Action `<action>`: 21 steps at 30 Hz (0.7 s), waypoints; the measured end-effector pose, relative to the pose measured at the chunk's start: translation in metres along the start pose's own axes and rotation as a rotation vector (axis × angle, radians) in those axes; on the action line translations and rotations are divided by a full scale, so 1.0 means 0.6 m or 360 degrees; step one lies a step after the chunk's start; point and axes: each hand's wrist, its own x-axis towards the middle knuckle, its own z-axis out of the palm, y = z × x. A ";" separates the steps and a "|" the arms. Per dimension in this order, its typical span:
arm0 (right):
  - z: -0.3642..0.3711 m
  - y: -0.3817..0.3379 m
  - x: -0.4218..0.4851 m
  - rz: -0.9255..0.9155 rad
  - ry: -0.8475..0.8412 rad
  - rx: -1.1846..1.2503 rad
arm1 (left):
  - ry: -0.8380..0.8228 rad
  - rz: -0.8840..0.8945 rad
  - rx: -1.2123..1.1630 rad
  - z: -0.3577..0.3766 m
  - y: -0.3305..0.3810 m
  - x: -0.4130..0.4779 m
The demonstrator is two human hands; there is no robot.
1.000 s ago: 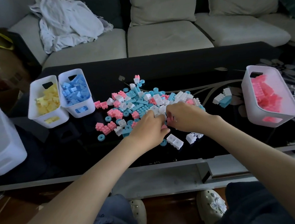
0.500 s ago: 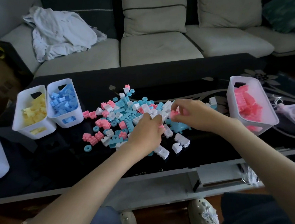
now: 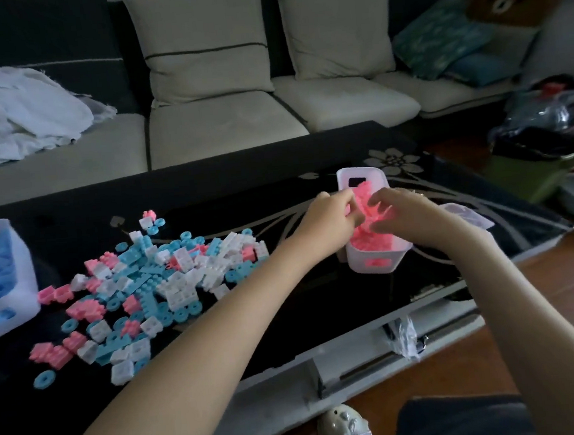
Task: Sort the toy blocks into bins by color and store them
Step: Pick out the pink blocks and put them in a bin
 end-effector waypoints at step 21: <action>0.051 -0.114 0.014 -0.0552 0.0086 -0.0156 | 0.0291 -0.0152 -0.0017 -0.078 -0.106 -0.063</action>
